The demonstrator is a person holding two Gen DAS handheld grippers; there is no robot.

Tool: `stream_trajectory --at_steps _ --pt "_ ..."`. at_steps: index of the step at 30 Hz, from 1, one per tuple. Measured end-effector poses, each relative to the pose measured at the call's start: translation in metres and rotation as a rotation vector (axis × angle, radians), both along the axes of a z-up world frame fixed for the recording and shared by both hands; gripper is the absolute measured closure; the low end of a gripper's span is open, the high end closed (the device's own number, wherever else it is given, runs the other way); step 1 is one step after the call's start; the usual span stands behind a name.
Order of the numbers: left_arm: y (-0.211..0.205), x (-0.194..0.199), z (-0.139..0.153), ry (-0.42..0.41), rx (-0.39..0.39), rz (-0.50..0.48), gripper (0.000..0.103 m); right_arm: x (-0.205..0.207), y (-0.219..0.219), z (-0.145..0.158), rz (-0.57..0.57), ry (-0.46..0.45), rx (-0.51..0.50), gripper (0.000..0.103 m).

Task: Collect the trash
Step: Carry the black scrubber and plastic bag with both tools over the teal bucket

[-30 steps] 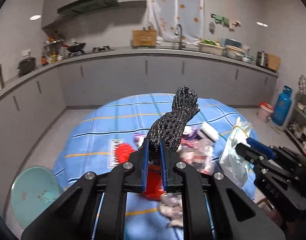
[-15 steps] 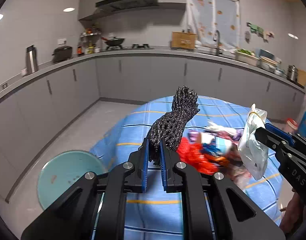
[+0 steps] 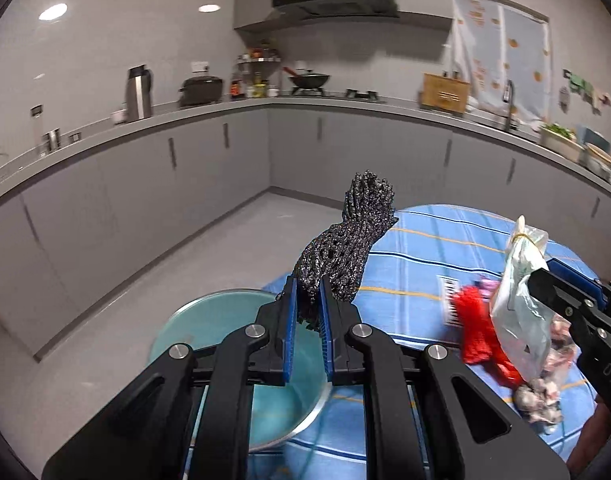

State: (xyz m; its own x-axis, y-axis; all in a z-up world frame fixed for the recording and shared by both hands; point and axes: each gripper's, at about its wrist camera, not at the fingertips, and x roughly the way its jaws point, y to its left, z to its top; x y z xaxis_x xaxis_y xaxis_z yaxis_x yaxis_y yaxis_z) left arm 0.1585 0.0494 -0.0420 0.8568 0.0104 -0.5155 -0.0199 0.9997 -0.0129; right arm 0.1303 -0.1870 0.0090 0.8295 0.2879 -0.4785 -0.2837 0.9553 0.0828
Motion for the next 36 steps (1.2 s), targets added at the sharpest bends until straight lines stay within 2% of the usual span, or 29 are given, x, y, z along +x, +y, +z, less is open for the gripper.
stream_trajectory --at_steps 18,36 --pt "0.07 0.006 -0.013 0.037 -0.018 0.177 0.091 0.023 0.077 -0.005 0.198 0.012 0.003 0.081" --pt "0.094 0.025 -0.052 0.137 -0.012 0.248 0.091 0.054 0.132 -0.031 0.337 0.087 0.028 0.081"
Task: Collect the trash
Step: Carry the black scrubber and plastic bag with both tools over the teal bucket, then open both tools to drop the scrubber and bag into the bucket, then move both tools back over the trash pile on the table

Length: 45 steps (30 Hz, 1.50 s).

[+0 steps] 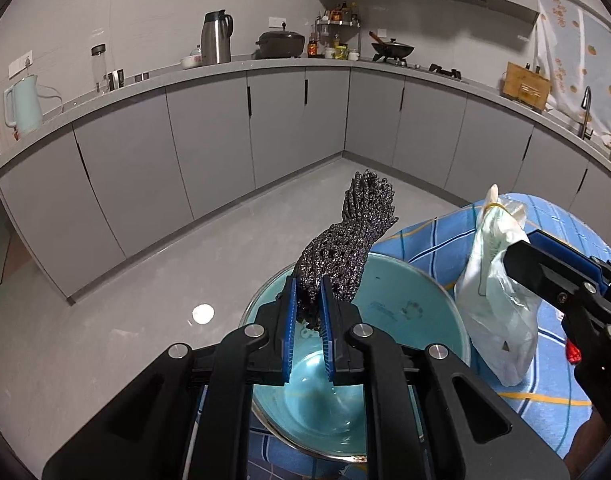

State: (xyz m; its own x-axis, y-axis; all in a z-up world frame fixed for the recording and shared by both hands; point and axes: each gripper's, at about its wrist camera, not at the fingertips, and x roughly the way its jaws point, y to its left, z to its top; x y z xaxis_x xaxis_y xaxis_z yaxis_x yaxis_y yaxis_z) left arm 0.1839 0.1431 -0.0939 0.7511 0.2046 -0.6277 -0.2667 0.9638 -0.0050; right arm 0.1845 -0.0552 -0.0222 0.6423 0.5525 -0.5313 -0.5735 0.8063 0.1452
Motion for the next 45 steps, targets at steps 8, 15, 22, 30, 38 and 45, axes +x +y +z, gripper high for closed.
stream_trajectory --at_steps 8,15,22,30,38,45 --pt "0.011 0.007 -0.022 0.054 -0.015 0.022 0.09 0.013 0.018 -0.02 0.054 0.053 -0.007 0.081" --pt "0.016 0.009 -0.033 0.078 -0.029 0.027 0.088 0.02 0.026 -0.036 0.086 0.085 -0.019 0.081" --pt "0.017 0.011 -0.039 0.094 -0.03 0.027 0.087 0.023 0.03 -0.046 0.099 0.089 -0.03 0.078" --pt "0.017 0.008 -0.031 0.079 -0.018 0.04 0.061 0.02 0.019 -0.044 0.07 0.083 -0.024 0.07" --pt "0.01 -0.002 -0.016 0.04 -0.004 0.035 0.041 0.005 -0.012 -0.031 -0.01 0.067 -0.018 0.06" --pt "-0.023 -0.005 -0.006 0.022 0.003 -0.036 0.033 -0.014 -0.051 -0.013 -0.121 0.035 -0.034 0.056"
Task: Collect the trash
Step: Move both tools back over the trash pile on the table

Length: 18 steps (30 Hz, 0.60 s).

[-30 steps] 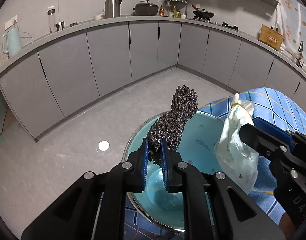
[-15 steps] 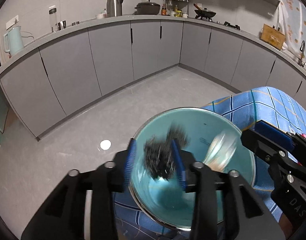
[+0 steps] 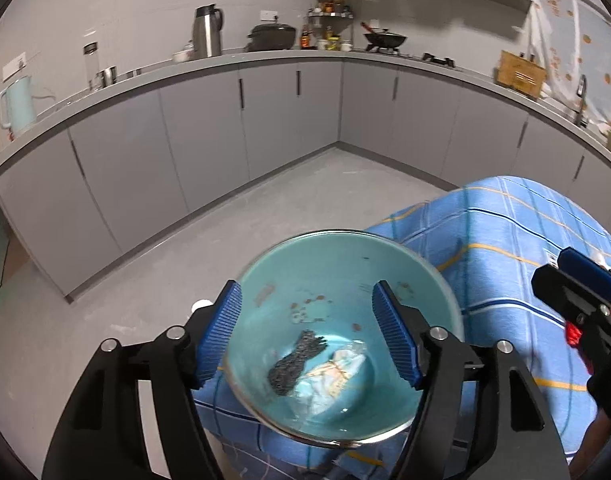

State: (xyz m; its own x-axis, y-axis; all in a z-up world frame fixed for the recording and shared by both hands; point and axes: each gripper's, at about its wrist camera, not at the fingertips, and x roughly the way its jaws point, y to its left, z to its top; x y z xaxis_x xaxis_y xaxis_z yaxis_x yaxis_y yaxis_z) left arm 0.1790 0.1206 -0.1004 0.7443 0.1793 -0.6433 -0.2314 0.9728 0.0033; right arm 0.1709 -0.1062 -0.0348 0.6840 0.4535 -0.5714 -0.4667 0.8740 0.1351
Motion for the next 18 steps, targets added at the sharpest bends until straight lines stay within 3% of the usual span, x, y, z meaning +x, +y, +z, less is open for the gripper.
stream_trajectory --at_steps 9,18 --pt "-0.054 -0.005 0.004 -0.007 0.001 -0.111 0.022 -0.017 -0.067 0.004 -0.153 -0.01 -0.017 0.052" --pt "-0.123 -0.004 -0.004 0.019 0.001 -0.267 0.02 -0.042 -0.141 0.003 -0.342 -0.012 -0.037 0.051"
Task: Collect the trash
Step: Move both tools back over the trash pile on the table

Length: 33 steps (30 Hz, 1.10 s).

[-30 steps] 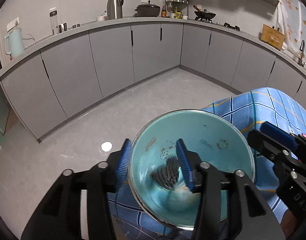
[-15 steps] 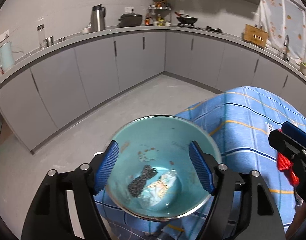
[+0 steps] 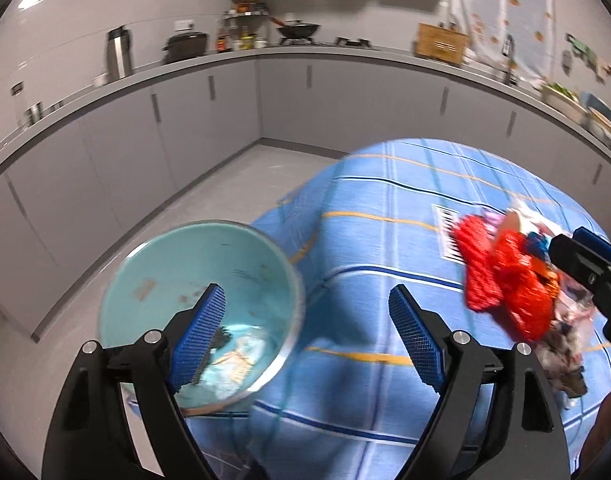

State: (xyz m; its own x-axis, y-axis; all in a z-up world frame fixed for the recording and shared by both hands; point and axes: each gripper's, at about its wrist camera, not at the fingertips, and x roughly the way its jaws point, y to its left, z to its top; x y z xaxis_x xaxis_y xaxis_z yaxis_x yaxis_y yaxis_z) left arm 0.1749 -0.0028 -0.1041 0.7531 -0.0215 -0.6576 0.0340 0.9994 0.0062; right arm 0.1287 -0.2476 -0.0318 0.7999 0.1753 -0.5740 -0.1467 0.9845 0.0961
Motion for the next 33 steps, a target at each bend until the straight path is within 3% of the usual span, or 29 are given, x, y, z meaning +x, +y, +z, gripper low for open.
stream_trajectory --at_steps 9,15,33 --pt "-0.049 -0.003 0.002 -0.003 0.001 -0.111 0.019 -0.026 -0.061 -0.002 -0.149 -0.001 -0.011 0.047" --pt "-0.077 -0.009 0.008 -0.02 0.0 -0.192 0.012 -0.039 -0.089 -0.001 -0.225 -0.003 -0.022 0.044" --pt "-0.148 -0.021 0.003 -0.021 0.011 -0.369 0.012 -0.066 -0.138 -0.025 -0.372 0.051 -0.027 0.04"
